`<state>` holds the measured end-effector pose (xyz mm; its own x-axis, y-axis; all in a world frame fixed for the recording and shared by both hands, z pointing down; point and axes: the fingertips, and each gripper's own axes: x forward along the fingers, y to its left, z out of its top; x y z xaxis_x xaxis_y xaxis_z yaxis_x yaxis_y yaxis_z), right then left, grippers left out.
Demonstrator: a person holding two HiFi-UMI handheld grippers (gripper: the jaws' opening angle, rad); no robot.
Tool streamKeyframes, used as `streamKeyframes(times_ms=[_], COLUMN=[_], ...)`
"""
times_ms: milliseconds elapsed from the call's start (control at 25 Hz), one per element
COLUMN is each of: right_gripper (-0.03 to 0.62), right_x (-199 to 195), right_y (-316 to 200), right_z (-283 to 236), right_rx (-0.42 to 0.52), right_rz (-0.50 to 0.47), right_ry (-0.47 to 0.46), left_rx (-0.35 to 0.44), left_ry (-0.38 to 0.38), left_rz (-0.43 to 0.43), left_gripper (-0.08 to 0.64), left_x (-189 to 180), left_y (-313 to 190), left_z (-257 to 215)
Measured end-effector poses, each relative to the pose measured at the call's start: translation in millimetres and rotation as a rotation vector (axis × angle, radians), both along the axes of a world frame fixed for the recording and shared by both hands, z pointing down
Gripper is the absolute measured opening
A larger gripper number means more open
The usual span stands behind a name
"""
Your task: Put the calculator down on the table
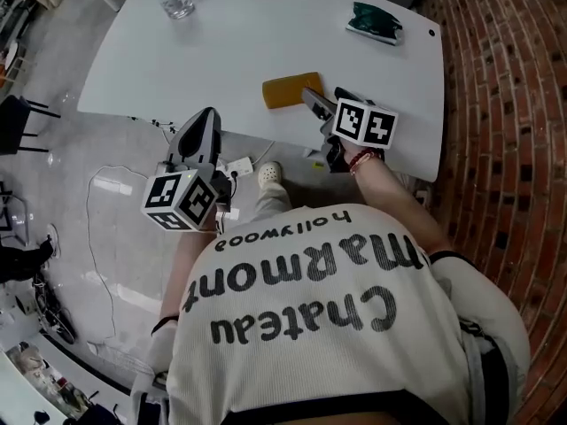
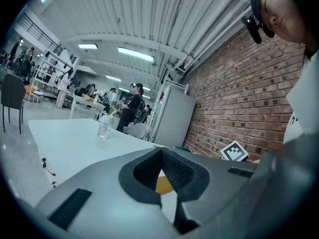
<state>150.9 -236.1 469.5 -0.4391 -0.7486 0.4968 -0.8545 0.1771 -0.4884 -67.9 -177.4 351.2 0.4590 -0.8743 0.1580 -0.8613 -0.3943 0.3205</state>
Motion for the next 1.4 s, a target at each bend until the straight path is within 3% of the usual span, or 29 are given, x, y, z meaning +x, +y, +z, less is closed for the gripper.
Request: streamKeyframes(times_ms=[640,800,960,1400], right_gripper=[0.298,0.266,0.230,0.103], right_x=[15.1,18.2,14.0,16.3], right_y=[71.9,99.7,113.9,135.4], right_z=[-121.5,-141.2,-147.9,-159.6], right_rx=[0.241,0.299,0.335,0.424], right_rz=[-0.031,-0.066,-0.115,-0.102], right_ry=[-0.138,-0.135,-0.072,-0.053], left_rx=[0.088,0.094,0.097,0.100], left_ry=[0.028,0.031,0.043,0.053], left_rz=[-0.013,-0.004,-0.008,0.019], left_gripper=[0.000,0.000,0.000,0.000], left_x=[31.2,46.0,55.2,64.8], left_y=[60.0,82.3,91.6,111.2], left_z=[-43.1,-46.3,-45.4,-48.8])
